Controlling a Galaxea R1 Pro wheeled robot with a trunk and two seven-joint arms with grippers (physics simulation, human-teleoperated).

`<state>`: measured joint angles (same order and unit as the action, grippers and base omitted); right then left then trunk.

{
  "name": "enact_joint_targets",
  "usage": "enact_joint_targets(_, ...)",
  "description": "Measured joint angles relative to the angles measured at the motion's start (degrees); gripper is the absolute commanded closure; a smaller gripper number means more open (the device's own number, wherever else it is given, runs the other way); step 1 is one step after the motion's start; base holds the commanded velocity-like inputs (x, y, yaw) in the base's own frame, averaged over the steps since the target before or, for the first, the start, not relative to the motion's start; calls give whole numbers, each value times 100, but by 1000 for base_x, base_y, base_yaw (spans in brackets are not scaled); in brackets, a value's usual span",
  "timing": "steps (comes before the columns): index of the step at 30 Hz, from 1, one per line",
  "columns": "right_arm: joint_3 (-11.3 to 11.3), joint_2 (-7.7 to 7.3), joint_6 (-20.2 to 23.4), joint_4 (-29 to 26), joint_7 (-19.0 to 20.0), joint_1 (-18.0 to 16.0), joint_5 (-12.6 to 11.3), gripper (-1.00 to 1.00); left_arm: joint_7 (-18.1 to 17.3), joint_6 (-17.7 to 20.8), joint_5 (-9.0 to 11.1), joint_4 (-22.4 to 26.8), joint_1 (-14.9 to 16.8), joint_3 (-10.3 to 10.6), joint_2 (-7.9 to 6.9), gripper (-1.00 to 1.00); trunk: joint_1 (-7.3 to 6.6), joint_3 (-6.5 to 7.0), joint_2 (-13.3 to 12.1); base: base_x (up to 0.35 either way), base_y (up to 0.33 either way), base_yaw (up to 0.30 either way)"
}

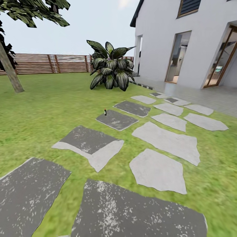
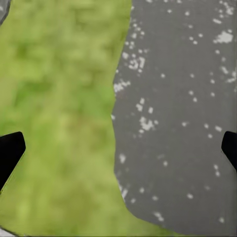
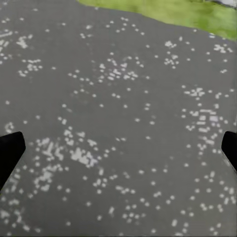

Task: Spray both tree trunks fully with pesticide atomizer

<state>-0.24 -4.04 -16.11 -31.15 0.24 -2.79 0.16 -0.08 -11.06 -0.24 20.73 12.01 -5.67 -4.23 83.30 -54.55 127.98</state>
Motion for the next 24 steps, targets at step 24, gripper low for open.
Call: enact_joint_targets(24,0,0,2,0,-2,0,0,-100,0,0,0,4,0,1,0,-100,0,0,0,338,0,0)
